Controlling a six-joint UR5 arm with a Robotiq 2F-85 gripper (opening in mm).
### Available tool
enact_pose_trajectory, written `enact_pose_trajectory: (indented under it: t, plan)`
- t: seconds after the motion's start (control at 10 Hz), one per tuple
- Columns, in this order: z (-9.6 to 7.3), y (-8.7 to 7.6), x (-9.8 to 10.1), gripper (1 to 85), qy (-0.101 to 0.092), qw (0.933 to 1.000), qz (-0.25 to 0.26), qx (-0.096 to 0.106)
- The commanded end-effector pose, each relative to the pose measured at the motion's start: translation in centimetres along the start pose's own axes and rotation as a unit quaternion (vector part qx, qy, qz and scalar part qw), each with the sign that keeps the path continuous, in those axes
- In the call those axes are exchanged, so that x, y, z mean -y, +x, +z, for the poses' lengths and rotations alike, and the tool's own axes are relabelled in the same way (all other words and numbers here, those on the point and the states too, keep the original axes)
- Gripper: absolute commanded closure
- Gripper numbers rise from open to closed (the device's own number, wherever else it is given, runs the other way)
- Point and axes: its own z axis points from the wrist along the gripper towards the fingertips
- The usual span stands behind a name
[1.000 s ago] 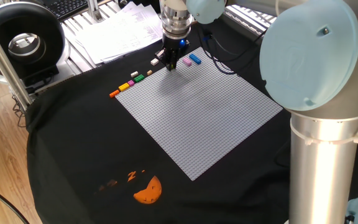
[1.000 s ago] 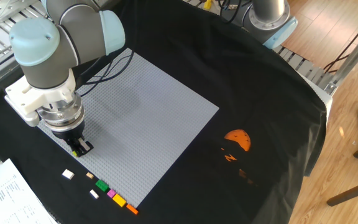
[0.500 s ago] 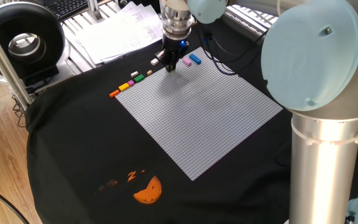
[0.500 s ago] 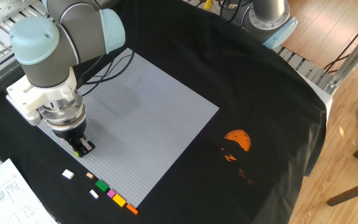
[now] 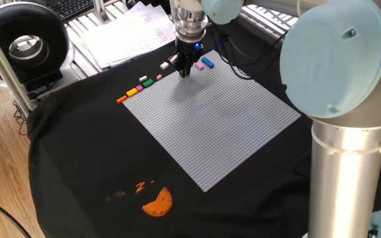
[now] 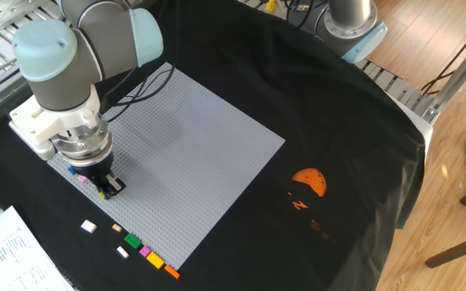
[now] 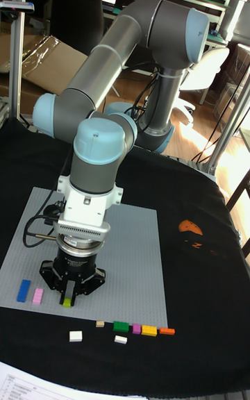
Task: Build with small Lego blocks
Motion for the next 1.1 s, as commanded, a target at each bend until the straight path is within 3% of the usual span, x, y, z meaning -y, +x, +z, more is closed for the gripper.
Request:
enact_pose_trajectory:
  t: [0.0, 0.6, 1.0]
  plan:
    - [0.0, 0.01, 0.2, 84.0, -0.003, 1.0, -0.001, 0.002]
    - [-0.25, 0.14, -0.31, 84.0, -0.006, 1.0, -0.004, -0.005]
    - [-0.19, -0.19, 0.02, 84.0, 0.0, 0.9999, -0.011, 0.001]
